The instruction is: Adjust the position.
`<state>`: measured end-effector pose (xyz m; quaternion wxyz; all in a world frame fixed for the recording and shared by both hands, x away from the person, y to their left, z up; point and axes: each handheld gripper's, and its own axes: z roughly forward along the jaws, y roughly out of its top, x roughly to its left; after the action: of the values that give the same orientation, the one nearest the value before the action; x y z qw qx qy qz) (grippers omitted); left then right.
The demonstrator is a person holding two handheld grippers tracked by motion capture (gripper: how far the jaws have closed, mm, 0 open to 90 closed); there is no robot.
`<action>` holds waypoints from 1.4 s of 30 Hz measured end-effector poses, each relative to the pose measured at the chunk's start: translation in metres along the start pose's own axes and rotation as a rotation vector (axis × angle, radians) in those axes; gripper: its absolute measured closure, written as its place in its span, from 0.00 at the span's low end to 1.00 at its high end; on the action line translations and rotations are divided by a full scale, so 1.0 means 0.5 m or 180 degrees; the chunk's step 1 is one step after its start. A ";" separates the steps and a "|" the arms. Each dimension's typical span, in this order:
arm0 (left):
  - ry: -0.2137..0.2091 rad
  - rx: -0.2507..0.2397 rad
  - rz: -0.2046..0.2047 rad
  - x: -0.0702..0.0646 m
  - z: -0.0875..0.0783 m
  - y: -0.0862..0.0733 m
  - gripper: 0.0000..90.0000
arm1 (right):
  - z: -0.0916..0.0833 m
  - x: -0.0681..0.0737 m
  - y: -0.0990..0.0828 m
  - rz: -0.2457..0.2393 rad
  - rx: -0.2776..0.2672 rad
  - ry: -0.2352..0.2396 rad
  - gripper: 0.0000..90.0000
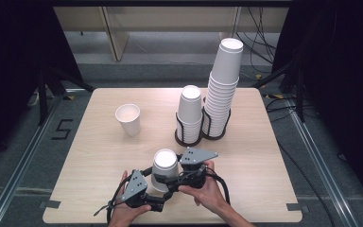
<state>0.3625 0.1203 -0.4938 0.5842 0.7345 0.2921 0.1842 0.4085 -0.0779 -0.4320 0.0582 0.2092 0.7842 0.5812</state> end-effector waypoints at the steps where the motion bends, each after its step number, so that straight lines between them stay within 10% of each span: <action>1: -0.0019 -0.0042 -0.0004 0.000 0.003 -0.001 0.02 | -0.001 0.002 0.000 -0.0011 0.0034 -0.0017 0.23; 14: -0.0115 -0.0150 -0.0190 0.002 0.006 0.001 0.03 | -0.002 0.007 0.002 -0.0003 -0.0004 0.0021 0.22; 26: -0.0202 0.0199 0.0292 0.009 -0.003 0.007 0.12 | -0.013 -0.001 0.012 0.0091 0.0309 0.0124 0.18; 34: -0.0267 0.0536 0.0767 0.005 -0.003 0.006 0.14 | -0.046 -0.014 0.037 -0.0171 0.0691 0.0292 0.20; 42: -0.0387 0.0721 0.0972 -0.002 0.000 0.002 0.14 | -0.049 -0.015 0.036 -0.0248 0.1047 0.0467 0.21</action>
<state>0.3618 0.1194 -0.4925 0.4797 0.8410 0.1604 0.1920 0.4118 -0.0986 -0.4087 -0.0116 0.1424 0.8783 0.4562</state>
